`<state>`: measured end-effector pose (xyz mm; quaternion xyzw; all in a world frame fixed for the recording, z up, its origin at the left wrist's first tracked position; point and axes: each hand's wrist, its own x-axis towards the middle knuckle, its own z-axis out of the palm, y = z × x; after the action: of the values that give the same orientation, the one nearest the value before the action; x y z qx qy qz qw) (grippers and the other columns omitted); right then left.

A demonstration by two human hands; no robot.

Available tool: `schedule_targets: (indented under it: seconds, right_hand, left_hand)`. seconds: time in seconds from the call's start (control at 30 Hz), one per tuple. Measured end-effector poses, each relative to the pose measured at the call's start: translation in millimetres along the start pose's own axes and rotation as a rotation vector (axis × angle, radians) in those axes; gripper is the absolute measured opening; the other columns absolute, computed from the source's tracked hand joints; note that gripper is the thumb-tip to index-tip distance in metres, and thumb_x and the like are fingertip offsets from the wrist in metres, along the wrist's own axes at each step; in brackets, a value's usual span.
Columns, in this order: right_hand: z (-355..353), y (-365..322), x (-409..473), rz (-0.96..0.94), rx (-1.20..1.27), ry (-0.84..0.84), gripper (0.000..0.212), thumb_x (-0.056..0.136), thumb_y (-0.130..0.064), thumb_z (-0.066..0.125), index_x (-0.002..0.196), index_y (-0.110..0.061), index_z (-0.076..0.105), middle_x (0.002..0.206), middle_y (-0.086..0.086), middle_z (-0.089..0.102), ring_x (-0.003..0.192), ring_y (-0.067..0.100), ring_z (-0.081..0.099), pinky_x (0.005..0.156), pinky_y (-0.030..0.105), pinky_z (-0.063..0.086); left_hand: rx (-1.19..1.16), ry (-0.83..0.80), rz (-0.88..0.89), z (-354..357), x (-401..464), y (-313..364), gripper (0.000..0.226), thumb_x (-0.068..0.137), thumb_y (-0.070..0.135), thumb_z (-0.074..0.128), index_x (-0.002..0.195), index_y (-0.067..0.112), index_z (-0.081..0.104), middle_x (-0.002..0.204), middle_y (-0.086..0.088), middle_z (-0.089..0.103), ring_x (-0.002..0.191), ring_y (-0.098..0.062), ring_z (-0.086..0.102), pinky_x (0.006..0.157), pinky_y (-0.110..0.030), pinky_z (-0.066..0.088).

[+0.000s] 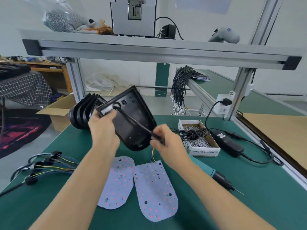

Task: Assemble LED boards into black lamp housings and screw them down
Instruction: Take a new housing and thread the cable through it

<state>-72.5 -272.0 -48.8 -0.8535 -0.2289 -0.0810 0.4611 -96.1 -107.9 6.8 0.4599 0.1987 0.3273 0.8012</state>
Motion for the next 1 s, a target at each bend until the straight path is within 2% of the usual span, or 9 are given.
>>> schedule_targets:
  seconds: [0.1, 0.23, 0.33, 0.43, 0.6, 0.7, 0.77, 0.87, 1.0]
  right_hand:
    - [-1, 19, 0, 0.074, 0.011, 0.014, 0.009, 0.091, -0.018, 0.063, 0.088, -0.024, 0.057, 0.08, -0.007, 0.058, 0.077, 0.017, 0.054, 0.07, 0.03, 0.041]
    - [-14, 17, 13, 0.102, 0.177, 0.033, 0.012, 0.096, -0.017, 0.056, 0.089, -0.012, 0.065, 0.071, 0.006, 0.056, 0.067, 0.014, 0.047, 0.065, 0.028, 0.038]
    - [-24, -6, 23, -0.102, 0.184, 0.114, 0.015, 0.095, -0.017, 0.058, 0.093, -0.01, 0.072, 0.063, 0.004, 0.054, 0.058, 0.002, 0.045, 0.058, 0.017, 0.037]
    - [-15, -32, 36, -0.259, 0.031, 0.112, 0.013, 0.091, -0.021, 0.063, 0.098, -0.014, 0.072, 0.068, -0.003, 0.061, 0.063, 0.009, 0.05, 0.063, 0.029, 0.041]
    - [-16, -5, 24, -0.051, 0.076, -0.011, 0.021, 0.087, -0.011, 0.067, 0.102, -0.018, 0.054, 0.084, -0.006, 0.062, 0.08, 0.019, 0.058, 0.081, 0.033, 0.046]
    - [-17, 12, 18, 0.096, 0.219, -0.028, 0.02, 0.088, -0.006, 0.066, 0.101, -0.018, 0.057, 0.091, -0.006, 0.062, 0.083, 0.016, 0.06, 0.075, 0.023, 0.048]
    - [-15, 14, 22, 0.157, 0.208, -0.076, 0.025, 0.085, -0.014, 0.072, 0.107, -0.018, 0.059, 0.094, -0.003, 0.063, 0.082, 0.012, 0.06, 0.074, 0.02, 0.046]
    - [-11, 16, 23, 0.21, 0.13, -0.154, 0.038, 0.08, -0.023, 0.078, 0.112, -0.018, 0.058, 0.102, -0.003, 0.064, 0.091, 0.014, 0.061, 0.084, 0.026, 0.047]
    - [-14, 19, 15, 0.301, 0.058, -0.103, 0.028, 0.078, -0.024, 0.08, 0.096, -0.016, 0.06, 0.096, 0.001, 0.068, 0.087, 0.017, 0.063, 0.082, 0.031, 0.05]
  left_hand:
    - [-0.021, 0.029, -0.007, -3, 4, -2, 0.019, 0.091, 0.002, 0.06, 0.084, 0.02, 0.061, 0.089, -0.004, 0.062, 0.083, -0.021, 0.056, 0.078, -0.037, 0.049]
    - [0.026, 0.045, 0.114, -3, 5, -5, 0.023, 0.09, -0.001, 0.059, 0.088, 0.022, 0.062, 0.087, -0.002, 0.059, 0.084, -0.019, 0.052, 0.08, -0.034, 0.044]
    - [0.343, -0.169, 0.402, -1, -8, -15, 0.033, 0.086, -0.008, 0.058, 0.098, 0.022, 0.065, 0.095, 0.005, 0.068, 0.09, -0.011, 0.062, 0.091, -0.028, 0.048]
    - [0.467, -0.322, 0.504, 12, -28, -33, 0.037, 0.086, -0.01, 0.055, 0.1, 0.023, 0.064, 0.101, 0.01, 0.069, 0.096, -0.004, 0.062, 0.092, -0.018, 0.046]
    - [0.135, 0.003, 0.218, 19, -3, -8, 0.022, 0.089, -0.003, 0.058, 0.088, 0.02, 0.061, 0.075, 0.002, 0.06, 0.067, -0.013, 0.054, 0.068, -0.03, 0.045]
    - [0.111, 0.023, 0.144, 12, 3, -3, 0.022, 0.091, 0.001, 0.059, 0.082, 0.021, 0.06, 0.075, 0.002, 0.059, 0.075, -0.019, 0.053, 0.071, -0.033, 0.045]
    - [0.062, 0.034, 0.097, 11, -1, -9, 0.022, 0.09, -0.001, 0.058, 0.081, 0.02, 0.059, 0.074, 0.002, 0.058, 0.075, -0.019, 0.052, 0.072, -0.033, 0.045]
    - [0.031, 0.057, 0.049, 11, -6, -15, 0.019, 0.09, -0.002, 0.058, 0.088, 0.017, 0.061, 0.078, 0.001, 0.06, 0.075, -0.018, 0.055, 0.075, -0.035, 0.049]
    - [0.051, 0.088, 0.064, 6, -9, -16, 0.019, 0.089, -0.003, 0.058, 0.092, 0.015, 0.063, 0.082, -0.002, 0.063, 0.081, -0.021, 0.057, 0.085, -0.043, 0.053]
